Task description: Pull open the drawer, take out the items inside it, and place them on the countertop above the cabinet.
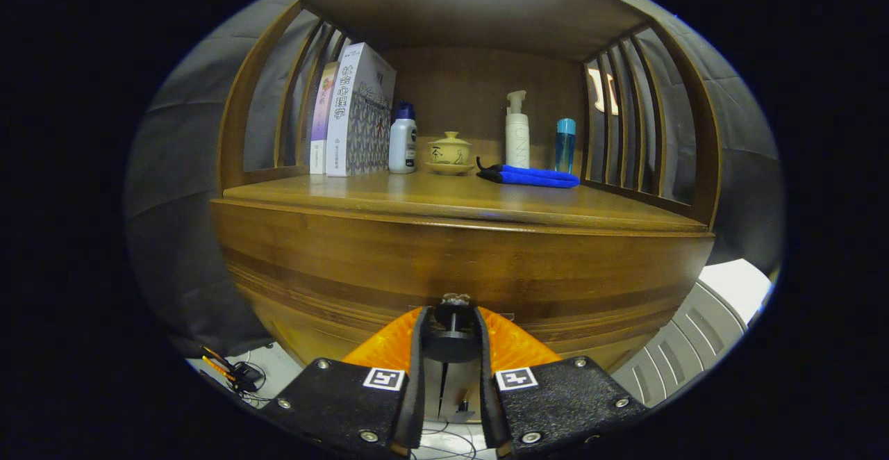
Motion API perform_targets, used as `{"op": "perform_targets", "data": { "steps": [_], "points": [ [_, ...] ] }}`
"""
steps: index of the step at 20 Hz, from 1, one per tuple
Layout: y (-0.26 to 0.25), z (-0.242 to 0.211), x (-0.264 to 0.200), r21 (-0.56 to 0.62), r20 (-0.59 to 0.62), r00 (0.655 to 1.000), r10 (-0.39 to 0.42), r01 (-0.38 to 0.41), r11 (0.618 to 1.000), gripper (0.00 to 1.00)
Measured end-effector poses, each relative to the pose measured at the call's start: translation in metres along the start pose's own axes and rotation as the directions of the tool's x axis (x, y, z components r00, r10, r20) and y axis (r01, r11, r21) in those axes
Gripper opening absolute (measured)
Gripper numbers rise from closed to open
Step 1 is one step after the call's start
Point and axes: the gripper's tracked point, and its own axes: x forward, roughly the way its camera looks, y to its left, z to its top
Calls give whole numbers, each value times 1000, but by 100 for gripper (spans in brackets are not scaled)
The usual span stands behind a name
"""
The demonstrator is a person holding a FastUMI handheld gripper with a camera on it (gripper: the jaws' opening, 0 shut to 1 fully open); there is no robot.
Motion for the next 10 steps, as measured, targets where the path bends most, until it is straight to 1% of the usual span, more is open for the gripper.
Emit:
{"op": "perform_targets", "data": {
  "steps": [5,10],
  "points": [
    [1,-9,-33,50,-18,999,-51,52,997,34],
    [7,-25,-76,72,-35,998,-50,52,996,34]
  ]
}}
